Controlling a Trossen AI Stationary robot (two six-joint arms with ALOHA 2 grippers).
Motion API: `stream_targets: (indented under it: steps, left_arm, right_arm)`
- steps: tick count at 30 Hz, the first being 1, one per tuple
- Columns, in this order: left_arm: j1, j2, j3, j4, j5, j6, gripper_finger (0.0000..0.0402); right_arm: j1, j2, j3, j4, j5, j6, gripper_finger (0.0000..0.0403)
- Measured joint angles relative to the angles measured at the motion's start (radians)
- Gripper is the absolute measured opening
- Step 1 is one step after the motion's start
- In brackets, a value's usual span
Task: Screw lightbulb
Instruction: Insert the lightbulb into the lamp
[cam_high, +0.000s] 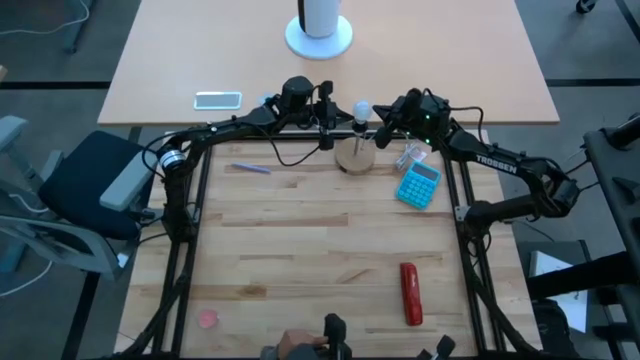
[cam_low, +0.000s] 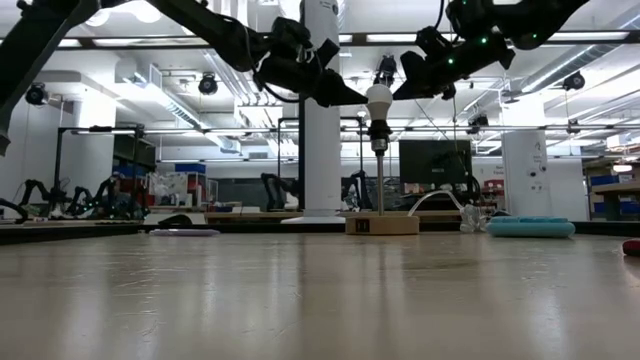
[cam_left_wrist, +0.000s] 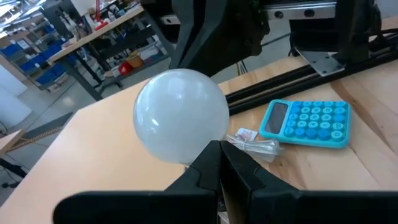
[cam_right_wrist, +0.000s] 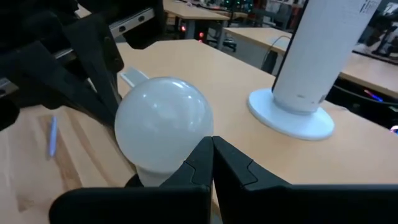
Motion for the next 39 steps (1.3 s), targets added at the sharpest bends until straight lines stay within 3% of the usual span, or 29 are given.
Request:
stream_targets:
  steps: [27,33,39]
  left_arm:
    - [0.02,0.0,0.0,0.005,-0.028,-0.023,0.0]
    - [0.021,-0.001,0.0,0.005,-0.02,-0.038,0.0]
    - [0.016,-0.015,0.0,-0.005,0.001,-0.045,0.0]
  right_arm:
    - [0.073,-0.017,0.002,-0.061,-0.031,0.09,0.0]
    - [0.075,-0.026,0.002,-0.076,-0.011,0.093,0.0]
    - [0.075,-0.066,0.002,-0.143,0.076,0.055,0.0]
